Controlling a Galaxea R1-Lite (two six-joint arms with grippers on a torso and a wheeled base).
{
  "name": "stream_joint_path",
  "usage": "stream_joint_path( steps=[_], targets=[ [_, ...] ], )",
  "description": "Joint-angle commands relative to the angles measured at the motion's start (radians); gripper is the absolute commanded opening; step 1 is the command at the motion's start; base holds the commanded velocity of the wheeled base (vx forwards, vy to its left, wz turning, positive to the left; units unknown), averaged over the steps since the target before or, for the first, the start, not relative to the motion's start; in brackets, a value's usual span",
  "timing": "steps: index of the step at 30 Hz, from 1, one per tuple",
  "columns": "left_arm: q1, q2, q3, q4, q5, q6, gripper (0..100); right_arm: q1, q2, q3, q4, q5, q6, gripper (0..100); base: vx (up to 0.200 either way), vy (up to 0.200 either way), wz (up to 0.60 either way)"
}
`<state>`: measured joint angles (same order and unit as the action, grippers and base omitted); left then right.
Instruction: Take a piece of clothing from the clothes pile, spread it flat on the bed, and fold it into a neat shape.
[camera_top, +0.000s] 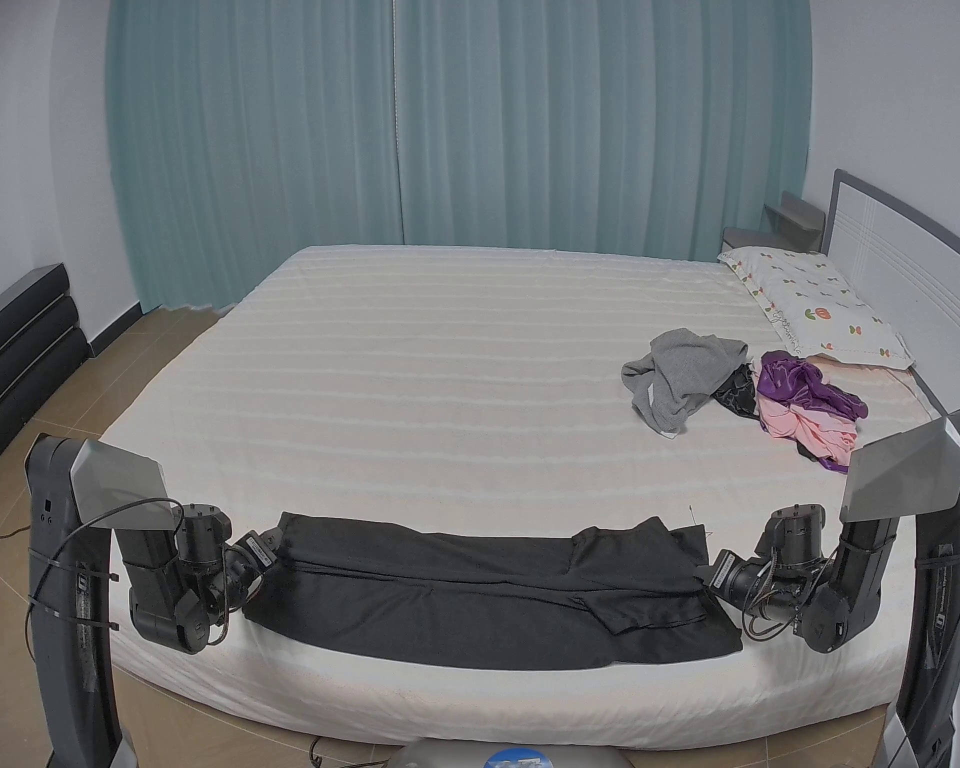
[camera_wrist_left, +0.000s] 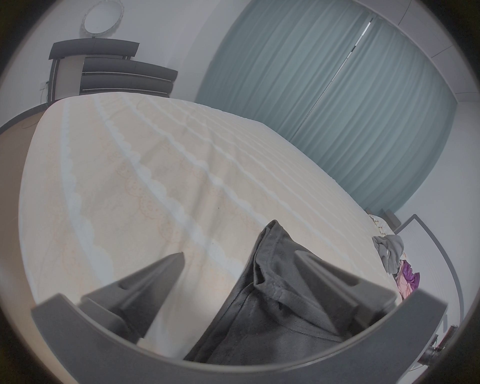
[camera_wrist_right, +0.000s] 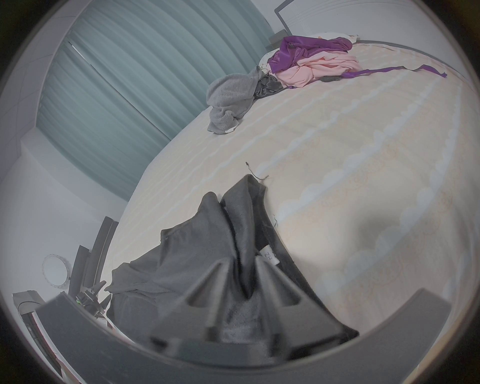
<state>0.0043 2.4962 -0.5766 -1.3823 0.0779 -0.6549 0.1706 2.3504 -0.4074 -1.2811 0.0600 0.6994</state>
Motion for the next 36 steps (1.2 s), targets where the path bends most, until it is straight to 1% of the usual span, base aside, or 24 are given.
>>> stream_joint_path(
  steps=[1, 5, 8, 10, 13, 14, 16, 17, 18, 20, 21, 22, 24, 26, 27, 28, 36],
  targets=[
    [0.003, -0.017, 0.015, -0.001, 0.000, -0.002, 100, 0.004, -0.005, 0.015, -0.001, 0.001, 0.000, 100, 0.000, 0.000, 0.00],
    [0.006, -0.056, 0.032, -0.003, 0.000, -0.017, 100, 0.000, -0.074, 0.029, -0.009, 0.003, 0.009, 100, 0.000, 0.000, 0.00],
    [0.017, -0.108, 0.060, 0.000, -0.001, -0.058, 100, 0.009, -0.160, 0.059, -0.001, 0.003, 0.066, 100, 0.000, 0.000, 0.00],
    [0.017, -0.137, 0.084, 0.000, -0.006, -0.072, 100, 0.013, -0.191, 0.088, 0.003, 0.006, 0.081, 100, 0.000, 0.000, 0.00],
    [0.017, -0.177, 0.187, -0.003, -0.061, -0.072, 100, 0.024, -0.200, 0.159, -0.011, 0.012, 0.083, 100, 0.000, 0.000, 0.00],
    [0.017, -0.181, 0.221, -0.006, -0.095, -0.071, 100, 0.020, -0.200, 0.179, -0.011, 0.017, 0.086, 100, 0.000, 0.000, 0.00],
    [0.016, -0.181, 0.254, -0.015, -0.148, -0.061, 100, 0.012, -0.200, 0.203, -0.015, 0.043, 0.083, 100, 0.000, 0.000, 0.00],
    [0.016, -0.181, 0.258, -0.015, -0.153, -0.061, 100, 0.010, -0.200, 0.205, -0.015, 0.046, 0.083, 100, 0.000, 0.000, 0.00],
    [0.010, -0.181, 0.276, -0.023, -0.188, -0.046, 100, 0.009, -0.204, 0.240, -0.030, 0.073, 0.081, 100, 0.000, 0.000, 0.00],
    [0.010, -0.175, 0.268, -0.023, -0.216, -0.006, 100, 0.009, -0.201, 0.271, -0.067, 0.100, 0.081, 100, 0.000, 0.000, 0.00],
    [0.010, -0.175, 0.268, -0.023, -0.216, -0.006, 100, 0.009, -0.201, 0.271, -0.067, 0.100, 0.081, 100, 0.000, 0.000, 0.00],
    [0.010, -0.163, 0.242, -0.014, -0.250, 0.041, 100, 0.012, -0.192, 0.289, -0.109, 0.113, 0.080, 100, 0.000, 0.000, 0.00],
    [0.010, -0.142, 0.227, -0.011, -0.279, 0.095, 100, 0.013, -0.181, 0.300, -0.132, 0.115, 0.078, 100, 0.000, 0.000, 0.00],
    [0.011, -0.129, 0.215, -0.009, -0.288, 0.138, 100, 0.018, -0.175, 0.300, -0.136, 0.116, 0.077, 100, 0.000, 0.000, 0.00],
    [0.011, -0.129, 0.213, -0.009, -0.288, 0.141, 100, 0.018, -0.175, 0.300, -0.136, 0.116, 0.077, 100, 0.000, 0.000, 0.00],
    [0.011, -0.126, 0.208, -0.007, -0.288, 0.172, 100, 0.020, -0.161, 0.302, -0.139, 0.116, 0.077, 100, 0.000, 0.000, 0.00],
    [0.019, -0.114, 0.230, 0.003, -0.290, 0.227, 100, 0.024, -0.157, 0.299, -0.139, 0.116, 0.077, 100, 0.000, 0.000, 0.00]
  ],
)
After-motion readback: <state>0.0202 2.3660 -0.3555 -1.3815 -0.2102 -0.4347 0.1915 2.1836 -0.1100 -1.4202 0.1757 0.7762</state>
